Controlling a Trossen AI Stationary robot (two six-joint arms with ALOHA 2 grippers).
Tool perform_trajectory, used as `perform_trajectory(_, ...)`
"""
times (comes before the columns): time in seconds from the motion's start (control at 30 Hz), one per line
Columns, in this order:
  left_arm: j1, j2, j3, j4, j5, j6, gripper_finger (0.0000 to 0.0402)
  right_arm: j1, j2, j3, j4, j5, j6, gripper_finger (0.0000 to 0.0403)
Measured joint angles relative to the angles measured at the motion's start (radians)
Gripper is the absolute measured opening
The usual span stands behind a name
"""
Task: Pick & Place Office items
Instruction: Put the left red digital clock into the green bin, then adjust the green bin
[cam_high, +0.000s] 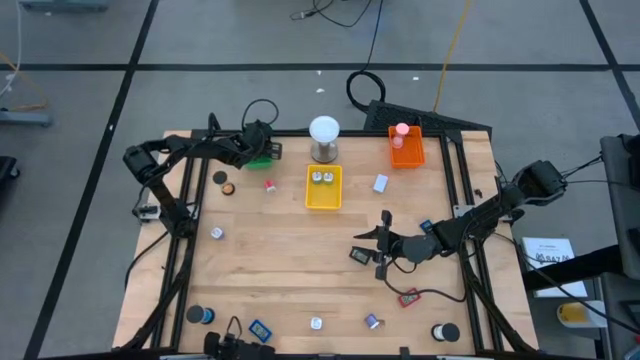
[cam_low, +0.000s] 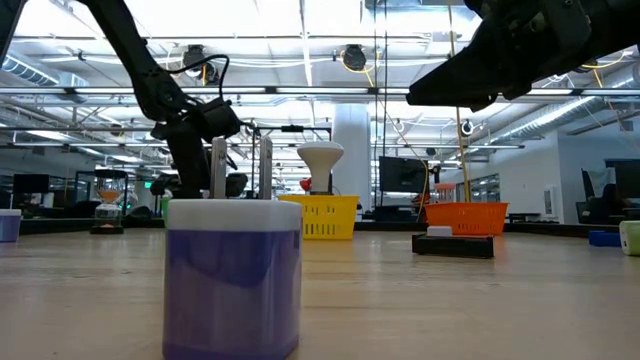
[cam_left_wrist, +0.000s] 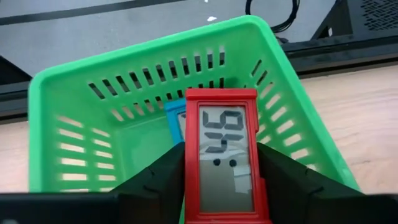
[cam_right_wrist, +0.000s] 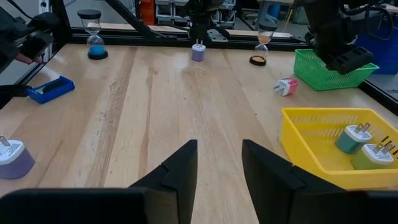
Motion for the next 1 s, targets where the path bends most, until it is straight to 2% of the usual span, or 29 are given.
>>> perform_trajectory(0.33, 0.000, -0.007, 0.000, -0.003, -0.002, 0.024, 0.0238, 0.000, 0.000, 0.000, 0.000, 0.000, 0.000, 0.0116)
perform_trajectory(0.53, 0.000, -0.065, 0.000, -0.034, 0.000, 0.036, 0.0252, 0.000, 0.000, 0.000, 0.000, 0.000, 0.000, 0.0116)
perform_trajectory(0.77, -0.001, -0.167, 0.000, -0.095, 0.009, 0.058, 0.0233, 0.000, 0.000, 0.000, 0.000, 0.000, 0.000, 0.0116)
perform_trajectory(1.0, -0.038, -0.173, 0.000, -0.151, 0.056, 0.149, 0.0170, 0.000, 0.000, 0.000, 0.000, 0.000, 0.000, 0.0116)
